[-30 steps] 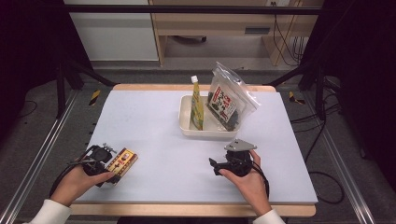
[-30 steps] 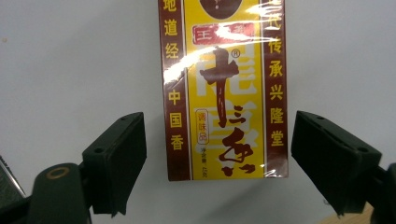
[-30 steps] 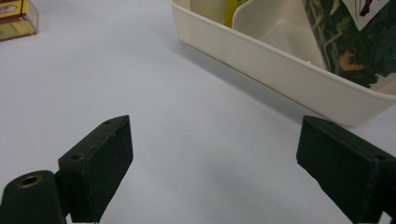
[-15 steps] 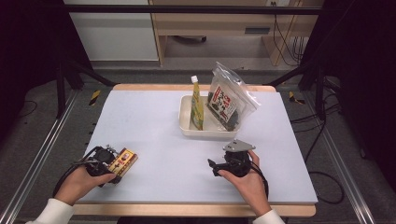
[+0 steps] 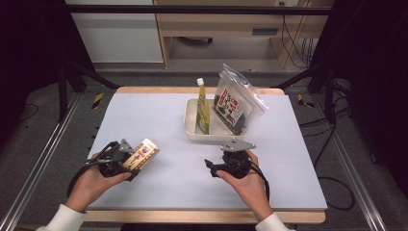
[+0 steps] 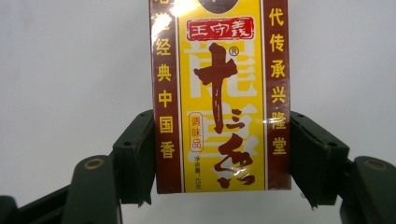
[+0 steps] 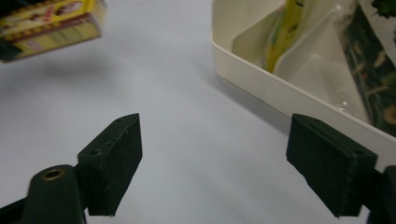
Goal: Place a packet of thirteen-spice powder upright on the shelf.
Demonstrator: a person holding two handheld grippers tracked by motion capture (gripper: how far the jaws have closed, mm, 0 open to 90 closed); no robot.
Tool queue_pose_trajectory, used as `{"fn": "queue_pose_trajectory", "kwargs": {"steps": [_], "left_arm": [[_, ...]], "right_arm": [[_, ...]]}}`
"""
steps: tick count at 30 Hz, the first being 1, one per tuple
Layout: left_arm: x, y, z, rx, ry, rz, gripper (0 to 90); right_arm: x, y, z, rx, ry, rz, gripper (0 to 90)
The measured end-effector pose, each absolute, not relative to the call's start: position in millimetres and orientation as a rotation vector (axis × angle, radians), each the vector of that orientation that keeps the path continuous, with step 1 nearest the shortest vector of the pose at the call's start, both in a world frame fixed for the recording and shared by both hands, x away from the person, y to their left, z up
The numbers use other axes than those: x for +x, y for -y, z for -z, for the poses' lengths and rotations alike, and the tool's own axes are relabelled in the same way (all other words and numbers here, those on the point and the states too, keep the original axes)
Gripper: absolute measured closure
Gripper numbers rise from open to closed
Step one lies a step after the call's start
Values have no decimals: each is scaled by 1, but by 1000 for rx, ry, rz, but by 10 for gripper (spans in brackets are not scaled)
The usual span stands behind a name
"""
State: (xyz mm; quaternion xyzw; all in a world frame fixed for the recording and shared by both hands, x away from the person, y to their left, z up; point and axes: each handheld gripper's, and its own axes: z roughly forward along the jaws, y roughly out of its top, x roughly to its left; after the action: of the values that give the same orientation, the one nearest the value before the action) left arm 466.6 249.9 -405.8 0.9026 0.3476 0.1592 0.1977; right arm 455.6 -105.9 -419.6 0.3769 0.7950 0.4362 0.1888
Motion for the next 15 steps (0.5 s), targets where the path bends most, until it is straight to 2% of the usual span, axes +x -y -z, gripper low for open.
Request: {"fn": "queue_pose_trajectory", "kwargs": {"steps": [7, 10, 15], "left_arm": [[477, -206, 400, 2481, -752, -548, 316], [478, -181, 404, 2444, -653, -603, 316], [469, -164, 409, 2410, -546, -652, 316]], "right_arm": [[465, 92, 402, 1083, -2282, -1296, 244], [474, 90, 391, 1119, -2298, -1346, 291], [481, 85, 379, 1131, -2330, -1388, 364]]}}
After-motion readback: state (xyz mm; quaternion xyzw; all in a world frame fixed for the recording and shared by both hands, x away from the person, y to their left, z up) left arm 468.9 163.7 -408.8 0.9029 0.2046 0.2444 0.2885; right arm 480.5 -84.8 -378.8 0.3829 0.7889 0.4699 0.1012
